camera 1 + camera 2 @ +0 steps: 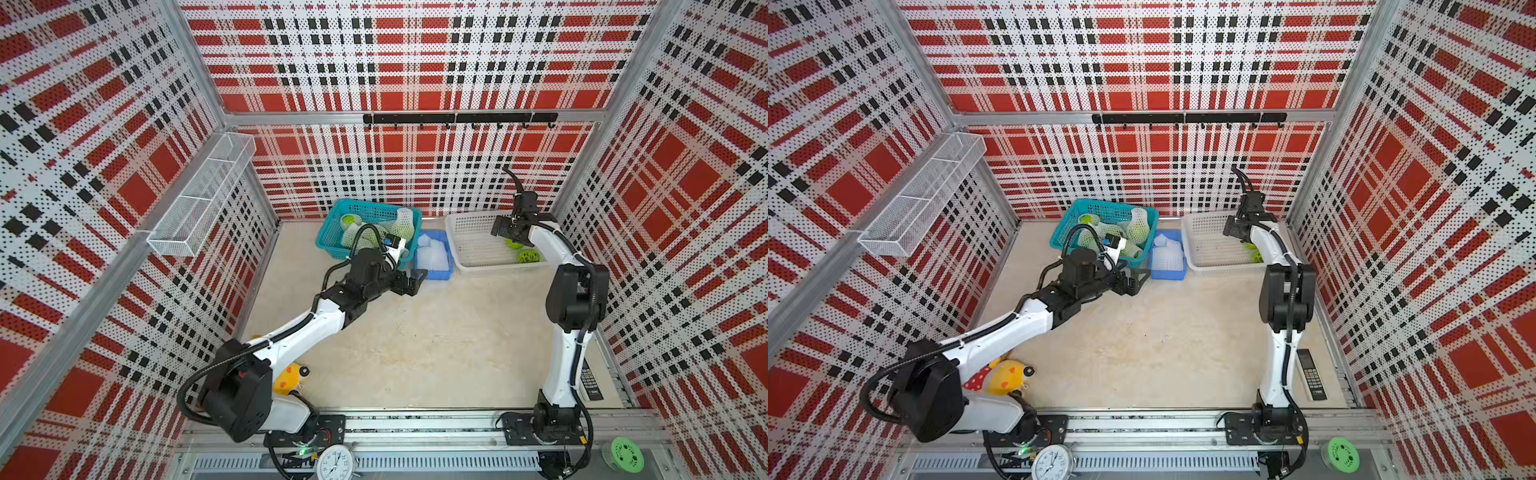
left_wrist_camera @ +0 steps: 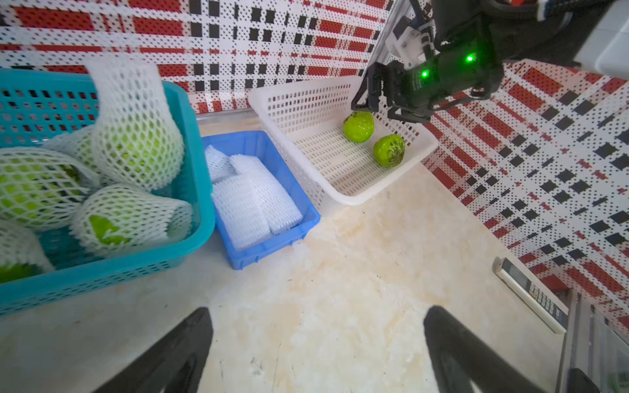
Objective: Sleeve custard apples in foam nets
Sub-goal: Pick up the custard apple from the basket.
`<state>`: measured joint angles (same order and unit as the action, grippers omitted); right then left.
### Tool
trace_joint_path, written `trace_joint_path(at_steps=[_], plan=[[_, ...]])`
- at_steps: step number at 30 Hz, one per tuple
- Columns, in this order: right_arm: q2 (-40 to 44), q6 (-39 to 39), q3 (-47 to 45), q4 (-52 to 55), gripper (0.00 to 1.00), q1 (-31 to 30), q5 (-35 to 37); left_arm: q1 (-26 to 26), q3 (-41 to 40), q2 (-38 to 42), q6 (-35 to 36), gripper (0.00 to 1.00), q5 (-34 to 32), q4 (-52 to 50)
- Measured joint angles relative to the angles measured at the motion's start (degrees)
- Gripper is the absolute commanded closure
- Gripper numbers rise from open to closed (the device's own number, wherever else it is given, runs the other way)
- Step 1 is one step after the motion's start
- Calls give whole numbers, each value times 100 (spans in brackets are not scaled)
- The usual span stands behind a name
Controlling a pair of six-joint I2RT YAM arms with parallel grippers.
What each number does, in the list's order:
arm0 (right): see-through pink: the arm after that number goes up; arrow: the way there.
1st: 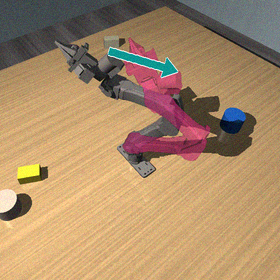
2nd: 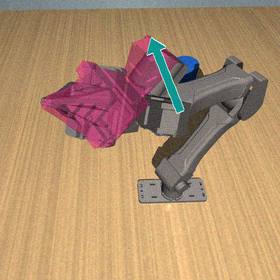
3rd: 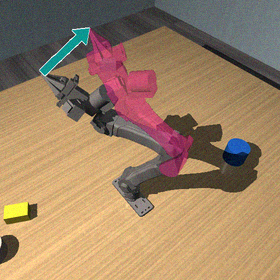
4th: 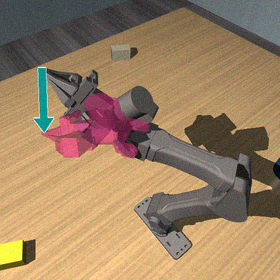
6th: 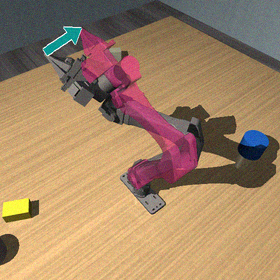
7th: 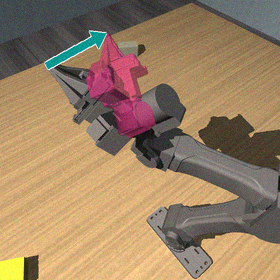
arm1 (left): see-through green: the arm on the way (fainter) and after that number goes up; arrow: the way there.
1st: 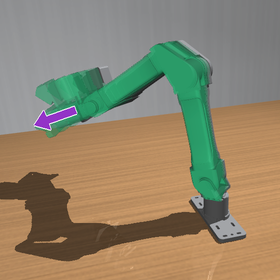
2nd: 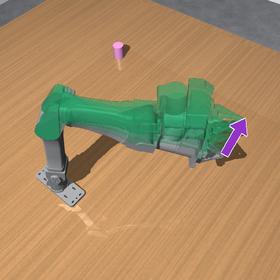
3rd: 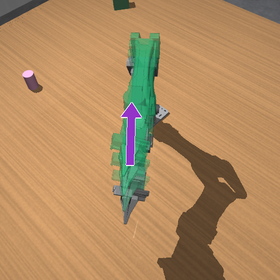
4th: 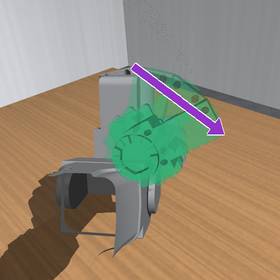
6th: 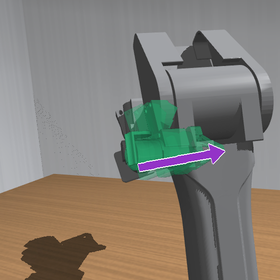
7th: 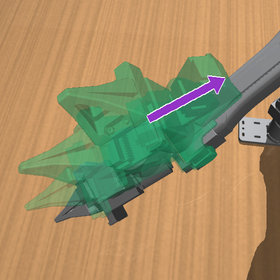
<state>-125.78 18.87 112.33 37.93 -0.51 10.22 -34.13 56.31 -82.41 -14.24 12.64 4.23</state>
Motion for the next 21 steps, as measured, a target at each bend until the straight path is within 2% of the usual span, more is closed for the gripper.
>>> trace_joint_path(at_steps=[11, 21], plan=[[-1325, -229, 1845, 306, 0, 192, 352, -74, 461, -822, -50, 0, 153, 0], [-1491, -474, 1969, 501, 0, 188, 551, -90, 603, -1012, -98, 1, 192, 7]])
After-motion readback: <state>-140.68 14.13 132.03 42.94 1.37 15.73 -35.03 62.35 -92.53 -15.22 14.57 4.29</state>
